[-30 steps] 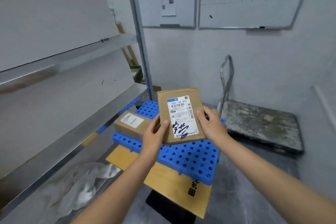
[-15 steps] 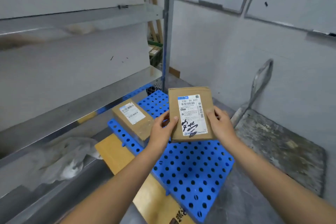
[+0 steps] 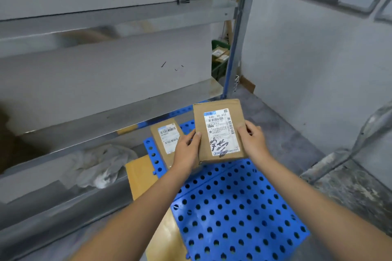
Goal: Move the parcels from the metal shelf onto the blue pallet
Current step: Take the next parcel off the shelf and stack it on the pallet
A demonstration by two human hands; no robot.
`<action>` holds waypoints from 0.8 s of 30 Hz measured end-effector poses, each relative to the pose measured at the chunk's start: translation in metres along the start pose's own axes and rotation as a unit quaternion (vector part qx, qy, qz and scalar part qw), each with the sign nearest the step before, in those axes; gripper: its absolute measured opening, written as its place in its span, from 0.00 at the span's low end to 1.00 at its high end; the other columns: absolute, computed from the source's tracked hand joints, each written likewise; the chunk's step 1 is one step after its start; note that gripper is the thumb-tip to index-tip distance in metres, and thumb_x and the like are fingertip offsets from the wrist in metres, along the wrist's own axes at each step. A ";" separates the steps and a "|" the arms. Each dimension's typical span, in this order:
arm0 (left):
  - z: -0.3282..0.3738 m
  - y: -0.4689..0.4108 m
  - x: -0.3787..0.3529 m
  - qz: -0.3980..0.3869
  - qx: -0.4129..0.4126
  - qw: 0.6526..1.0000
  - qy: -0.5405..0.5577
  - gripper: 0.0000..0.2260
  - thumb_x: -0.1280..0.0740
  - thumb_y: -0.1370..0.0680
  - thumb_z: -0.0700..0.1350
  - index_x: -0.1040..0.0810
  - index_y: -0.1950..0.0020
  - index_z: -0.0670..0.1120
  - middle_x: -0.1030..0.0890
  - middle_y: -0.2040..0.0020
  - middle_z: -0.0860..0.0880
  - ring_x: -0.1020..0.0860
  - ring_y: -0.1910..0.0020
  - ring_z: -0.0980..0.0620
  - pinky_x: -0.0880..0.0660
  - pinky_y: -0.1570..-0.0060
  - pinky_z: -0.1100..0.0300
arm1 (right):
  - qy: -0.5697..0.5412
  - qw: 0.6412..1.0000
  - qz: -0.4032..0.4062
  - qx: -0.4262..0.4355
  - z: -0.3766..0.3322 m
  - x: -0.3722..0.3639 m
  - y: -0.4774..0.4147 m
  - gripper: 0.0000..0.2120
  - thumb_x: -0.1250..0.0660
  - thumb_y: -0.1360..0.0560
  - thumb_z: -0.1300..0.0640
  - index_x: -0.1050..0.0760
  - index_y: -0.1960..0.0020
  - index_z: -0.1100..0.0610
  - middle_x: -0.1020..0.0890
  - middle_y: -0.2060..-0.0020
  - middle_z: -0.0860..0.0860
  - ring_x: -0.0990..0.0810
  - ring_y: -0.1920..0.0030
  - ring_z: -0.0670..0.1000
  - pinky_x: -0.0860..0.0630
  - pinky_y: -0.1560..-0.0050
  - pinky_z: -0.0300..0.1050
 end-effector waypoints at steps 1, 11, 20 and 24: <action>0.001 -0.008 -0.003 0.017 -0.004 1.000 0.003 0.18 0.38 0.19 0.53 0.27 0.29 0.52 0.25 0.42 0.55 0.24 0.45 0.57 0.29 0.50 0.67 | -0.001 1.000 -0.017 0.005 0.000 -0.004 -0.015 0.12 0.41 0.21 0.48 0.23 0.41 0.46 0.26 0.45 0.51 0.23 0.50 0.47 0.25 0.43 0.50; -0.024 -0.079 -0.031 0.202 0.027 0.979 -0.022 0.03 0.35 0.20 0.48 0.24 0.47 0.50 0.19 0.48 0.52 0.21 0.49 0.57 0.26 0.54 0.66 | 0.036 0.986 -0.161 0.025 0.023 -0.053 -0.139 0.18 0.42 0.21 0.47 0.27 0.33 0.47 0.30 0.42 0.52 0.25 0.53 0.45 0.30 0.49 0.44; -0.066 -0.112 -0.034 0.311 0.062 0.931 -0.180 0.13 0.32 0.21 0.48 0.18 0.40 0.44 0.25 0.41 0.50 0.34 0.35 0.51 0.38 0.40 0.63 | 0.065 0.971 -0.229 -0.016 0.058 -0.092 -0.172 0.17 0.43 0.20 0.48 0.27 0.34 0.48 0.31 0.34 0.54 0.29 0.35 0.55 0.30 0.38 0.53; -0.081 -0.118 -0.036 0.335 0.066 0.910 -0.237 0.13 0.32 0.22 0.49 0.18 0.40 0.45 0.24 0.40 0.50 0.29 0.40 0.53 0.32 0.41 0.60 | 0.075 0.964 -0.252 -0.028 0.075 -0.106 -0.176 0.19 0.44 0.20 0.48 0.29 0.31 0.49 0.33 0.30 0.56 0.31 0.32 0.55 0.30 0.36 0.53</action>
Point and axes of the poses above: each hand's wrist, its own y-axis away from the middle knuckle, its own x-axis out of the back of the hand, z = x × y, the point moved 1 cm from there along -y, towards the middle knuckle
